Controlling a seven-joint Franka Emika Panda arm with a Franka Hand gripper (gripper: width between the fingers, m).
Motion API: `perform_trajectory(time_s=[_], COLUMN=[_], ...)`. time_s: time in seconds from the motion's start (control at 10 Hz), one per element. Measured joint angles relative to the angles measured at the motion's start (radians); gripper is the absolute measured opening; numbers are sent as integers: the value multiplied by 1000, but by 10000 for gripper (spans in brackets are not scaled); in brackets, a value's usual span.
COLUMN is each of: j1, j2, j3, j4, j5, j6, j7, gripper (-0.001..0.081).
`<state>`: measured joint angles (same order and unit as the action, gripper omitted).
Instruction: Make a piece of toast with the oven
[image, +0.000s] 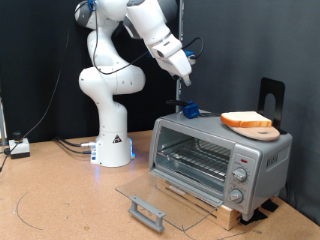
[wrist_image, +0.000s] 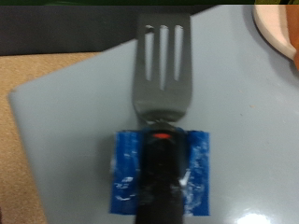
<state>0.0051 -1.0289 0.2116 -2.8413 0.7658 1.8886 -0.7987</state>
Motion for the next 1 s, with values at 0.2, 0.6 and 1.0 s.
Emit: perform_trajectory(time_s=[0.2,0.6,1.0], j1=[-1,-1,3], j2=[74,172,188], j3=[22,25,55], j4=[2,-1,-19], j5=[-1,-18,-6], j6=[37,45,46], j7=[-26,-140,-153], gripper=[807,807,807])
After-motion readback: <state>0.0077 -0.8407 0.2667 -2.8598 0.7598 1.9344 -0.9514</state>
